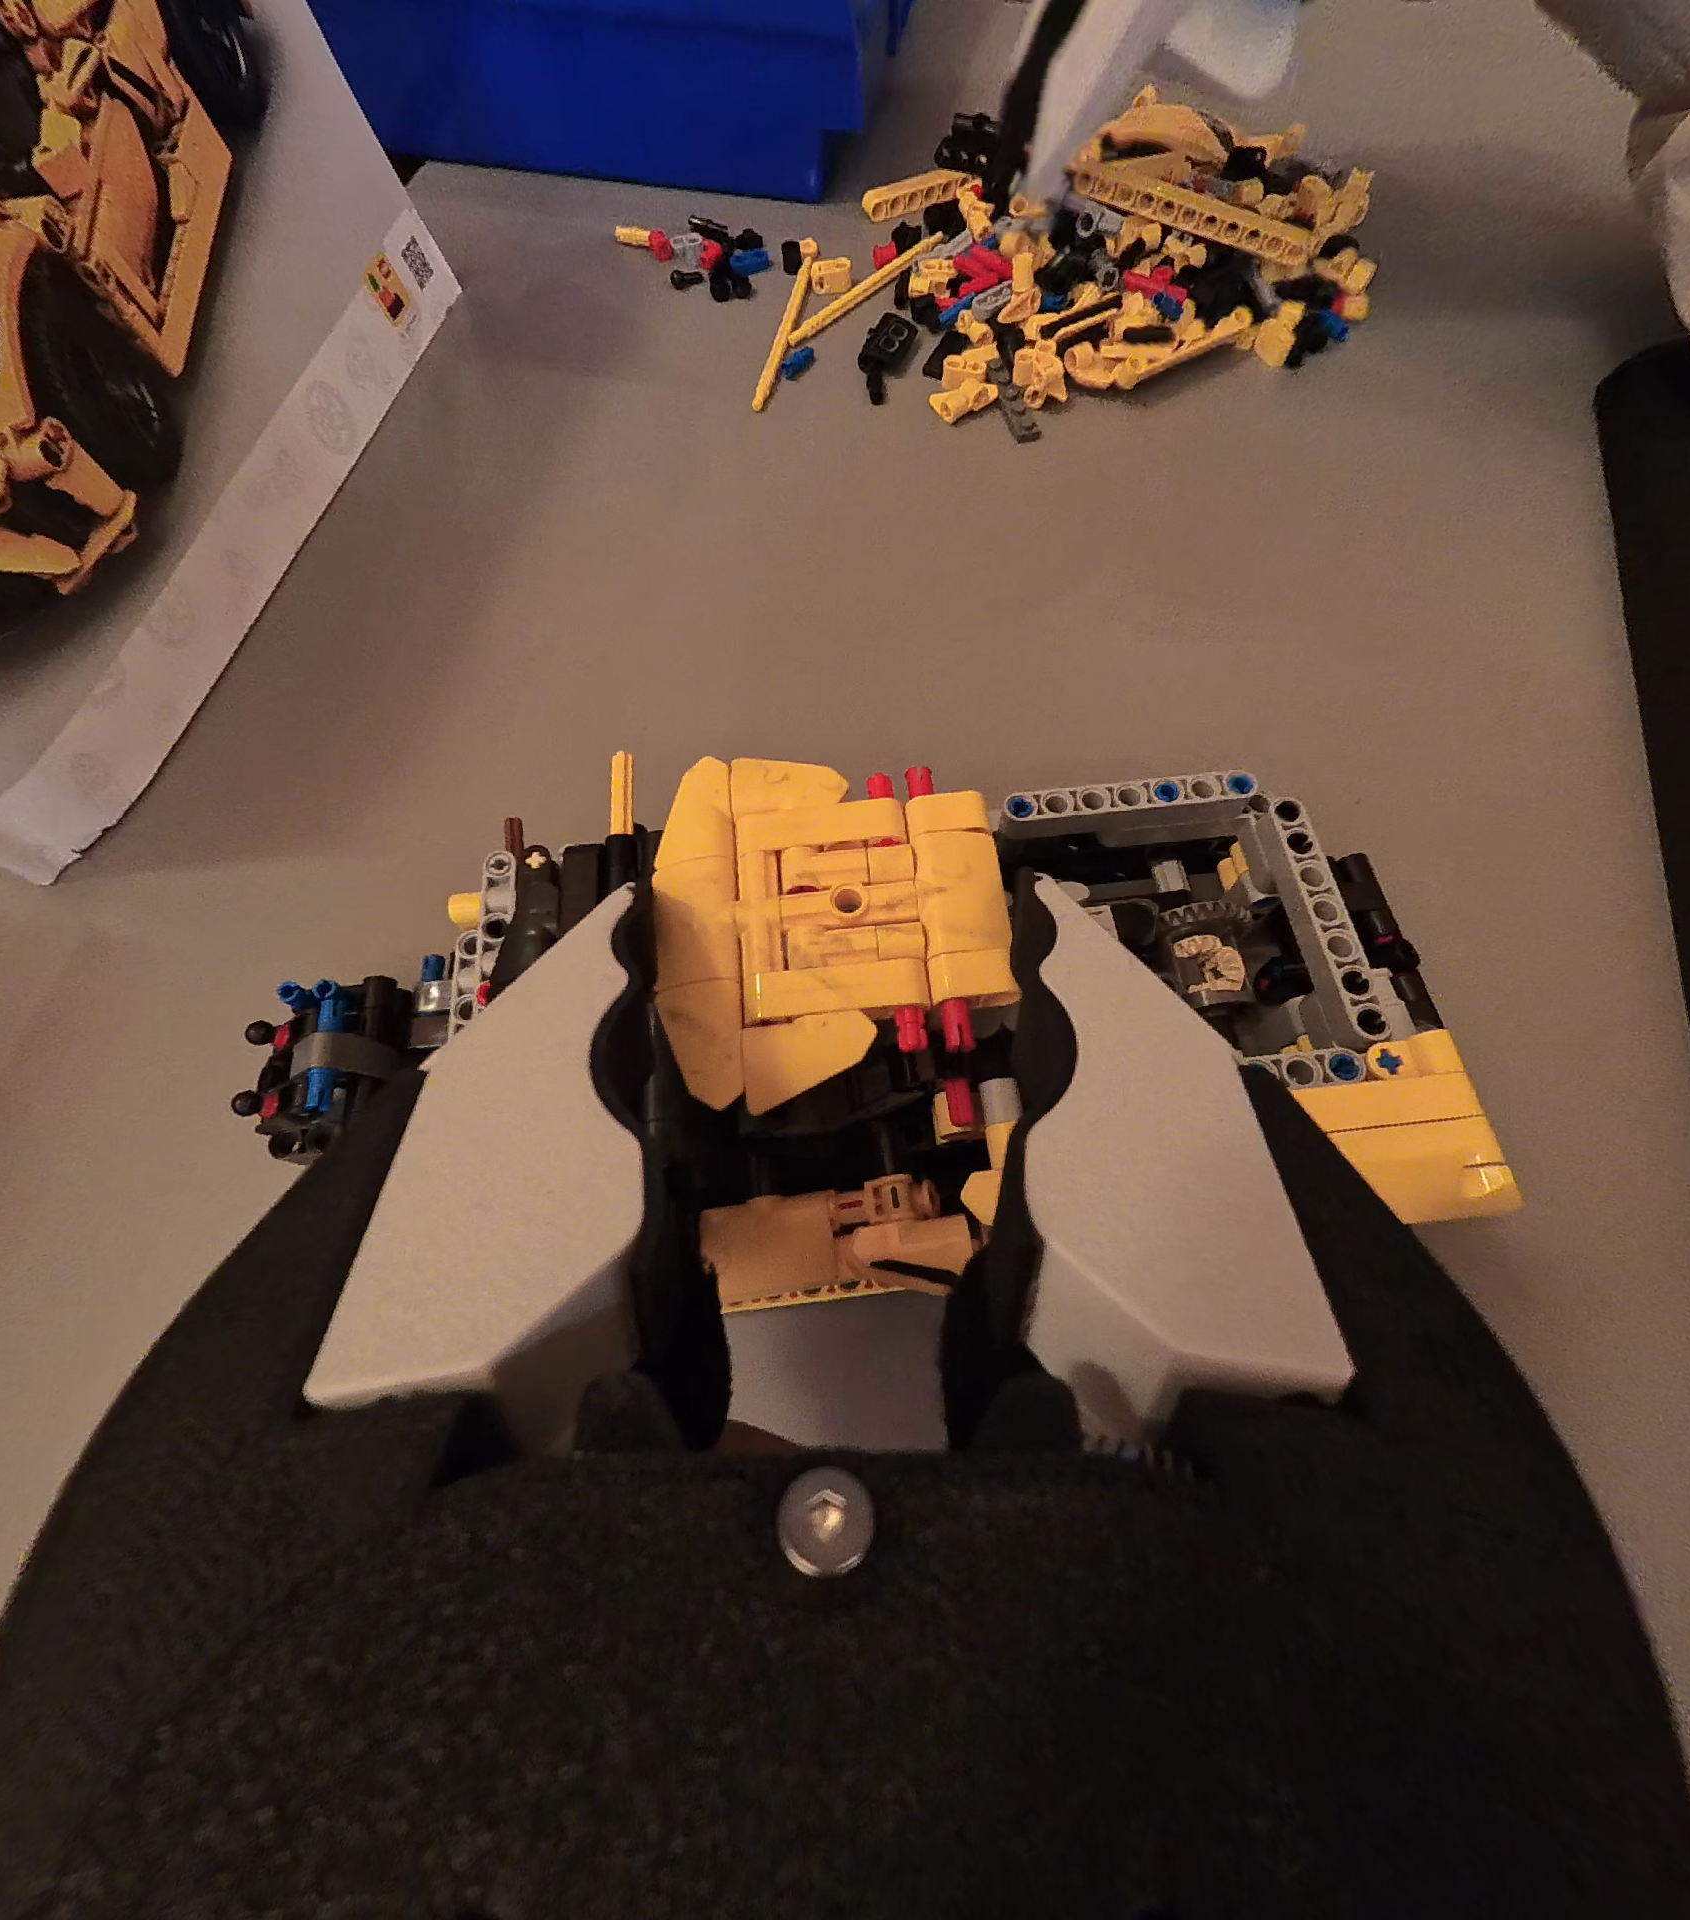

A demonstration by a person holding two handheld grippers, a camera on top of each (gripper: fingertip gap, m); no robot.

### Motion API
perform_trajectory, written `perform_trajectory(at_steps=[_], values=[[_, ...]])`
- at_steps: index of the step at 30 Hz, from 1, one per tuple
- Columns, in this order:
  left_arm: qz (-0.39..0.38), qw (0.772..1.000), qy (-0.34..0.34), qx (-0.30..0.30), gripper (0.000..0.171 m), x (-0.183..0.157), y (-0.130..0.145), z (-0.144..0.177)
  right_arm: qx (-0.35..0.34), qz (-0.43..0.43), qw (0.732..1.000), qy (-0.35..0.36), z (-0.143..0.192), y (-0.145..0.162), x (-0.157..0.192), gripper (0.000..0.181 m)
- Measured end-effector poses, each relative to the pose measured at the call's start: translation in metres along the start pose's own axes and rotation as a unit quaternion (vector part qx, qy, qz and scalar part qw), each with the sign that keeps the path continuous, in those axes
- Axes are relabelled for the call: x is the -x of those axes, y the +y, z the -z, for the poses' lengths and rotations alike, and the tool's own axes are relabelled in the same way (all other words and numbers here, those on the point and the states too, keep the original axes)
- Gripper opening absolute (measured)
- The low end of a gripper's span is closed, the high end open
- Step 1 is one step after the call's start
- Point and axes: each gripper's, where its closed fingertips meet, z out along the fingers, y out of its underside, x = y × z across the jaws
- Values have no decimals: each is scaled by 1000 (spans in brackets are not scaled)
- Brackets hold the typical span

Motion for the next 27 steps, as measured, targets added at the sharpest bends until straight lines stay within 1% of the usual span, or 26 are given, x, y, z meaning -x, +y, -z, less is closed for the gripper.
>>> perform_trajectory(at_steps=[1,2,3,4,5,6,7,8,10,12,14,15,16,17,19,21,25,27], values=[[-2,1000,-2,-1,68,0,0,0,-54,-1,996,-66,-1,-24,32,29],[-3,1000,-3,-1,68,0,0,0,-93,0,985,-147,-3,-43,72,33],[-4,1000,-3,-2,68,0,0,0,-113,-10,969,-220,-10,-57,109,32],[-3,1000,-3,-2,69,0,0,0,-98,-20,952,-290,-23,-60,145,38],[-3,1000,-2,-2,69,0,0,0,-46,-31,931,-360,-38,-53,179,42],[-4,1000,-2,-3,69,0,0,0,10,-50,911,-409,-53,-44,202,40],[-3,1000,-1,-5,69,0,0,0,43,-75,895,-438,-67,-41,215,35],[-3,1000,0,-6,68,0,0,0,51,-101,882,-458,-77,-43,221,27],[-6,1000,0,-9,69,0,0,1,81,-118,886,-442,-95,-37,216,30],[-6,1000,1,-10,69,0,0,1,86,-113,884,-445,-96,-36,215,26],[-6,1000,2,-10,69,0,0,1,76,-124,865,-481,-90,-41,220,12],[-5,1000,4,-12,69,0,0,0,69,-132,857,-493,-89,-44,220,9],[-5,1000,5,-13,69,0,0,0,72,-130,856,-494,-91,-42,220,6],[-4,1000,7,-15,69,0,-1,0,84,-127,855,-496,-93,-37,221,9],[-1,1000,10,-18,69,0,-1,0,74,-133,844,-515,-90,-41,224,12],[-1,1000,10,-18,68,0,-1,0,63,-132,846,-512,-91,-44,223,7],[-1,1000,8,-13,69,0,0,0,80,-129,835,-529,-89,-39,227,8],[-2,1000,7,-13,68,0,-1,0,79,-127,839,-524,-91,-39,226,5]])
